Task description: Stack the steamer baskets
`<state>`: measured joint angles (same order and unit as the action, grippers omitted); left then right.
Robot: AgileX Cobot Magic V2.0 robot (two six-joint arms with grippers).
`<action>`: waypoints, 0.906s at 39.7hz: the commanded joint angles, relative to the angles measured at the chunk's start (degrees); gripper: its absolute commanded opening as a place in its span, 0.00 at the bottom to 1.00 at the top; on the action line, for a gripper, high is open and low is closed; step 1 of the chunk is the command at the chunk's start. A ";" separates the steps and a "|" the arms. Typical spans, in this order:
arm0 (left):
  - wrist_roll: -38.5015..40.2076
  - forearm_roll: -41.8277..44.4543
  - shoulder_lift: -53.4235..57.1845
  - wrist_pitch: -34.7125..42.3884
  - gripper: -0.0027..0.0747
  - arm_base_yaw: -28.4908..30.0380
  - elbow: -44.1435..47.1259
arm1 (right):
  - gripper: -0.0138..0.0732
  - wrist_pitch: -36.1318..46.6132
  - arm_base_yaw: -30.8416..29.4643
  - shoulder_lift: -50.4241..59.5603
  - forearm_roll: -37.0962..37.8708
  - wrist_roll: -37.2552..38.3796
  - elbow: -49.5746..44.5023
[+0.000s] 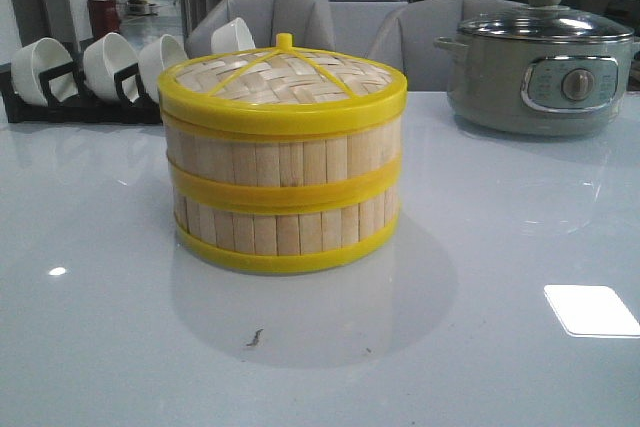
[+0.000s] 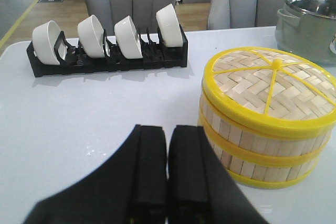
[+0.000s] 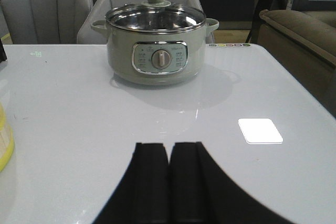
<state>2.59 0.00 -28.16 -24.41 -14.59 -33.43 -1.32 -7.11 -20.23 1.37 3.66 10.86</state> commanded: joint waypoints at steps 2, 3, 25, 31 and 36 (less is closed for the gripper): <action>0.36 2.00 -0.13 5.64 0.15 0.07 -1.61 | 0.24 4.78 -0.35 -0.30 0.39 -0.43 1.63; 0.36 2.00 -0.13 5.77 0.15 0.07 -1.61 | 0.24 4.78 -0.35 -0.30 0.39 -0.43 1.63; 0.36 0.66 0.54 11.88 0.15 3.86 -0.93 | 0.24 4.78 -0.35 -0.30 0.39 -0.43 1.63; 0.36 0.67 5.08 19.22 0.15 5.73 5.47 | 0.24 4.78 -0.35 -0.30 0.39 -0.43 1.63; 0.36 0.38 11.38 31.40 0.15 7.36 15.77 | 0.24 4.78 -0.35 -0.30 0.39 -0.43 1.63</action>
<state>2.59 1.16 -19.91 -5.69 -8.15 -21.76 -1.32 -7.11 -20.23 1.37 3.66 10.86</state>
